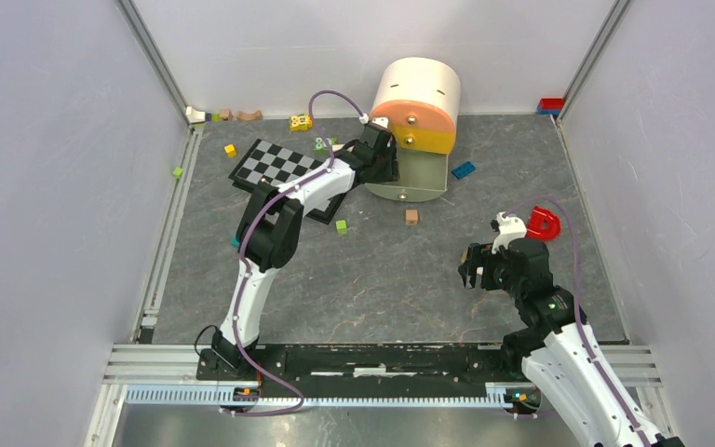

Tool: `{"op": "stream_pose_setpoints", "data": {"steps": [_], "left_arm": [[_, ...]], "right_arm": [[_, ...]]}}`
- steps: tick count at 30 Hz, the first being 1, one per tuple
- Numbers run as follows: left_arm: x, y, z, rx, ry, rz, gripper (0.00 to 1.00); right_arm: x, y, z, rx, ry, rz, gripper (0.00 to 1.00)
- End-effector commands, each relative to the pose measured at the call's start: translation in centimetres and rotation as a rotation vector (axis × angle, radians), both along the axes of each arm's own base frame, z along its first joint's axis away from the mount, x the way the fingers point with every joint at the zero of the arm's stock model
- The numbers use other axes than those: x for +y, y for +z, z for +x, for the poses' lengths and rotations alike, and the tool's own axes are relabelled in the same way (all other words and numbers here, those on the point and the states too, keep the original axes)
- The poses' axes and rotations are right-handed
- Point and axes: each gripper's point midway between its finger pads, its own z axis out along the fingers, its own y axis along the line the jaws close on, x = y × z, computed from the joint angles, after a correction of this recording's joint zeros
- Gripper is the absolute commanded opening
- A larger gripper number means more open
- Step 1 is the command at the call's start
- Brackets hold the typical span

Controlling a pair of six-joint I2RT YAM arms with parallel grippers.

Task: Organize the makeup
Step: Place the makeup in the drawer, then pick up the makeup from the center of the board.

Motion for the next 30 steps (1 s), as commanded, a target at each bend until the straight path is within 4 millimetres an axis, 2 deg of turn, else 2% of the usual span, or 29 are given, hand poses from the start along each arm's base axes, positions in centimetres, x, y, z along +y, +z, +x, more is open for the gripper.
{"op": "stream_pose_setpoints", "data": {"steps": [1,8,11,26,30], "left_arm": [[0.1,1.1,1.0,-0.024,0.015,-0.003,0.59],[0.1,1.6,1.0,-0.031,0.013,-0.007,0.6],[-0.1,2.5,1.0,-0.044,0.007,-0.019,0.6],[-1.7,10.6,0.3,-0.148,-0.087,-0.142,0.62],[-1.8,13.0,-0.5,-0.173,-0.121,-0.171,0.62]], "right_arm": [[0.1,1.4,0.7,-0.045,-0.004,0.009,0.81],[0.1,1.5,0.7,-0.044,-0.004,0.009,0.81],[0.1,1.6,0.8,-0.047,-0.006,0.008,0.81],[-0.4,3.9,2.2,-0.071,0.002,-0.054,0.81],[-1.5,3.8,2.6,-0.033,-0.033,-0.126,0.81]]}}
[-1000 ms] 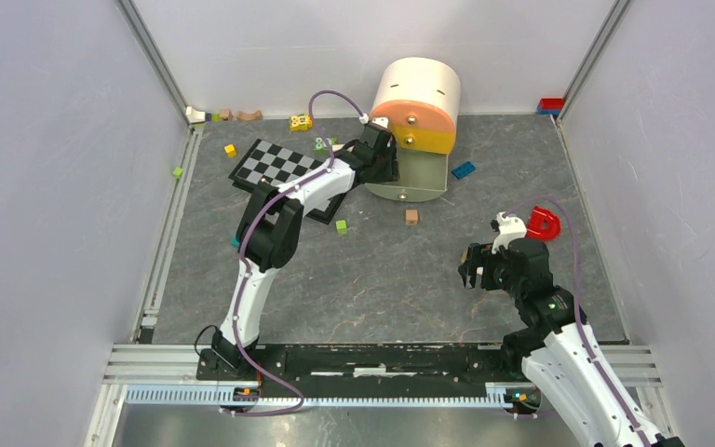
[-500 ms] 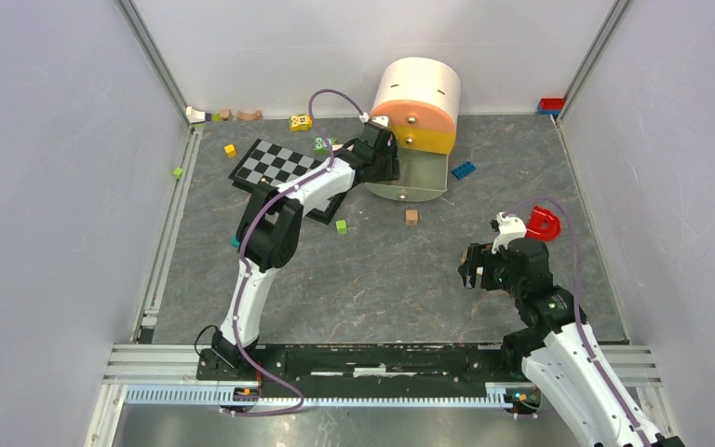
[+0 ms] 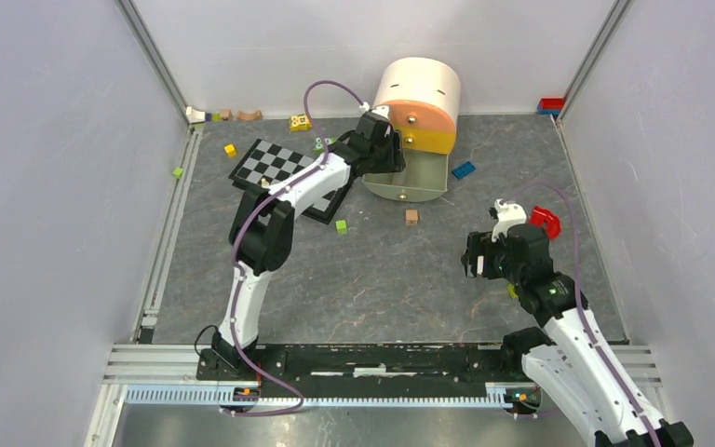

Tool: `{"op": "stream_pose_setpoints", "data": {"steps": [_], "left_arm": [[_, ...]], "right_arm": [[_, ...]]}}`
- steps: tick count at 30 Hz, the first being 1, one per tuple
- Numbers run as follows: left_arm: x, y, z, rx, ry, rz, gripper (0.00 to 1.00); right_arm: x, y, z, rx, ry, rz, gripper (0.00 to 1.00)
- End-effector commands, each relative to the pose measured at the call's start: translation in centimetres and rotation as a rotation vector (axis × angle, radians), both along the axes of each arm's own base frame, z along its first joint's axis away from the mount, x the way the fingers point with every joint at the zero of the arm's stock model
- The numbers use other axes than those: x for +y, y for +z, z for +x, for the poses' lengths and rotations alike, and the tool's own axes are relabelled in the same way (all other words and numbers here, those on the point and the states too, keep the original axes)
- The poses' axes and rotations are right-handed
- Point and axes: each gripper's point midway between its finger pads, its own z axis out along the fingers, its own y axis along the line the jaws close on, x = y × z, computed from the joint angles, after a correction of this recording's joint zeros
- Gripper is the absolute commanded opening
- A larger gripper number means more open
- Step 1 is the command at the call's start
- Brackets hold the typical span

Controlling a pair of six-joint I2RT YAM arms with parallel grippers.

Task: Organize the makeup
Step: Pick up the makeup from the center of the board.

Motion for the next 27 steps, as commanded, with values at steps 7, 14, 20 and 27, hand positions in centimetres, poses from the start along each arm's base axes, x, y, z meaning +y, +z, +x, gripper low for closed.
{"op": "stream_pose_setpoints", "data": {"steps": [7,14,20,27], "left_arm": [[1.0,13.5,-2.9,-0.194,-0.075,-0.143,0.63],[4.0,14.0,-7.6,-0.192,-0.074,-0.162,0.63],[7.3,12.5,-11.5,-0.164,-0.034,-0.147,0.64],[9.6,11.3,-13.6,-0.141,-0.008,-0.116,0.66]], "right_arm": [[-2.3,-0.6,1.4,0.115,-0.028,-0.194,0.87],[-2.8,-1.2,3.6,0.109,-0.126,-0.186,0.98],[-4.2,-3.1,4.6,0.147,-0.228,-0.13,0.98],[-3.3,-5.5,5.2,0.194,-0.208,0.032,0.98]]}}
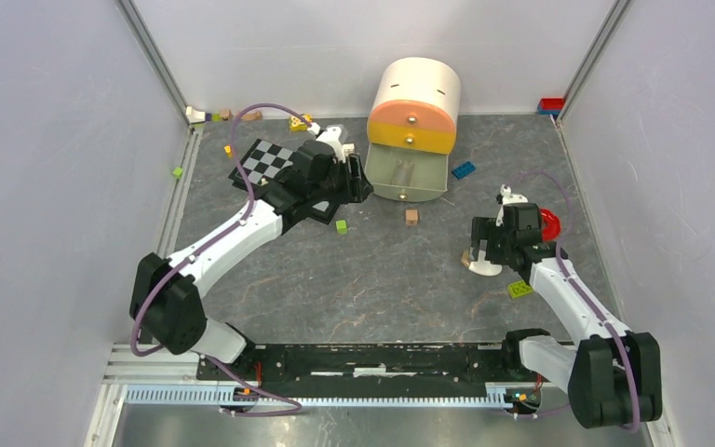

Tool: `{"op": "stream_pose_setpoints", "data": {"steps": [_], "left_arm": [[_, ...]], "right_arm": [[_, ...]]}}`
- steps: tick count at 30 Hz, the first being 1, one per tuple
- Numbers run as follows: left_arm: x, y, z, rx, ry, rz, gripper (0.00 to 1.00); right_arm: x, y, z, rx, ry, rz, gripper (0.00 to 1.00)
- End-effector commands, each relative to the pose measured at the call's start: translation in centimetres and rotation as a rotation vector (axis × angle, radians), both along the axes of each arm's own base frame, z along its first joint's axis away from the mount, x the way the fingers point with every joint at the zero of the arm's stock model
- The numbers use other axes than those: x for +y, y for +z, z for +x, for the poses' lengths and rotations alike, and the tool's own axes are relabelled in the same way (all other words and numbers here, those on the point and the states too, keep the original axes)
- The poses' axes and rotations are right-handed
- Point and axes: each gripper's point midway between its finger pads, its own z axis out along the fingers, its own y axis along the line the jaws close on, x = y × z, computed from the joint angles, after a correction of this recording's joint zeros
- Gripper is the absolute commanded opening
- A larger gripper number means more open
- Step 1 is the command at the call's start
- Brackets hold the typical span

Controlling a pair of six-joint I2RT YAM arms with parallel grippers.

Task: Organize the makeup
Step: Pick up the makeup from the center of the board.

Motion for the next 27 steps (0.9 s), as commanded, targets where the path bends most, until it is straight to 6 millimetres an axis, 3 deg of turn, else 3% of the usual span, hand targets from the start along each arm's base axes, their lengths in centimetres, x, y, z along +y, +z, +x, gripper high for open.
{"op": "stream_pose_setpoints", "data": {"steps": [1,14,19,27], "left_arm": [[1.3,1.6,-0.4,-0.042,0.033,-0.021,0.66],[1.9,1.3,-1.0,-0.036,0.046,-0.035,0.67],[2.1,1.1,-1.0,-0.032,0.049,-0.032,0.67],[2.2,0.4,-1.2,-0.018,0.061,-0.043,0.67]], "right_arm": [[1.5,-0.3,1.1,-0.047,0.011,0.136,0.98],[0.6,-3.6,0.2,-0.004,-0.038,0.184,0.98],[1.5,-4.2,-0.6,0.002,-0.024,0.235,0.96],[4.5,-4.2,-1.7,-0.055,0.031,0.398,0.82]]}}
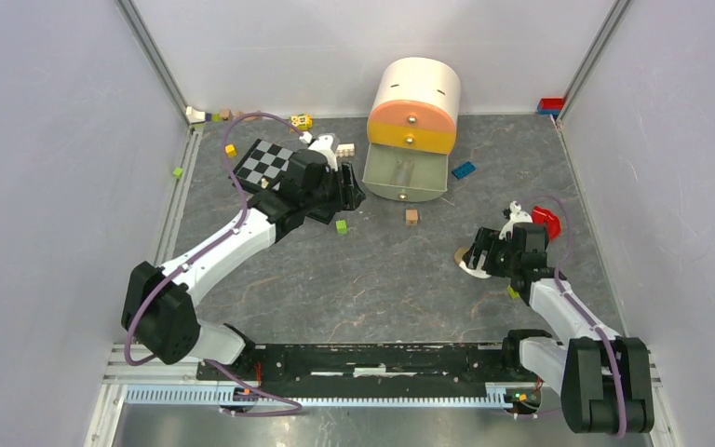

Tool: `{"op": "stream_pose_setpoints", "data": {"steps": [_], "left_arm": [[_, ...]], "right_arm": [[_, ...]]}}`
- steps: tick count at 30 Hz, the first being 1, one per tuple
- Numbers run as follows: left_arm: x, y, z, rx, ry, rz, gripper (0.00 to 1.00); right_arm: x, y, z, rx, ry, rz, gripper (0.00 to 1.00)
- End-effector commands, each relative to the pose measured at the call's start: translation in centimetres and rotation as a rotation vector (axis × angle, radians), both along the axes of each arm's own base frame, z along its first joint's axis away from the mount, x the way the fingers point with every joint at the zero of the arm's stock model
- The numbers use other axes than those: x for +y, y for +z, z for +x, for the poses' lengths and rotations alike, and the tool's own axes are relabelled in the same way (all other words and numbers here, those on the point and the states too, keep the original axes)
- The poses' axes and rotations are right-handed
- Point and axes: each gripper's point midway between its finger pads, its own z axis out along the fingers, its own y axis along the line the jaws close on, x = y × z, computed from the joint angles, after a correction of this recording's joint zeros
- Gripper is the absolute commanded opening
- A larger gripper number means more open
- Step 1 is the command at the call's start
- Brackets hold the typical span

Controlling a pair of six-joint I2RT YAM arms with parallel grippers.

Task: Organize the makeup
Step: Pick up the makeup from the center of the board.

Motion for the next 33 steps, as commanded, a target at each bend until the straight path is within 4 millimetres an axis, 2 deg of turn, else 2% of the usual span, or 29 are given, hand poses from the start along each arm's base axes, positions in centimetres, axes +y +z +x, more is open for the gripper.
{"op": "stream_pose_setpoints", "data": {"steps": [1,11,18,26,30,33], "left_arm": [[0.2,1.5,0.1,-0.029,0.033,-0.058,0.67],[0.2,0.6,-0.4,-0.005,0.027,-0.06,0.67],[0.7,-0.3,-1.2,0.011,0.032,-0.059,0.67],[1.2,-1.0,-2.1,0.029,0.032,-0.058,0.67],[1.5,-1.1,-2.5,0.032,0.036,-0.051,0.68],[1.7,-1.2,-2.7,0.037,0.04,-0.056,0.68]], "right_arm": [[3.0,-0.4,-1.3,-0.003,0.06,0.145,0.8],[6.2,-0.6,-1.9,-0.011,0.168,0.169,0.65],[9.3,-0.6,-1.8,-0.024,0.263,0.138,0.65],[7.7,-0.8,0.6,-0.036,0.209,0.002,0.76],[7.2,-0.6,1.8,-0.025,0.202,-0.055,0.76],[7.7,-0.7,1.9,-0.017,0.233,-0.046,0.72]]}}
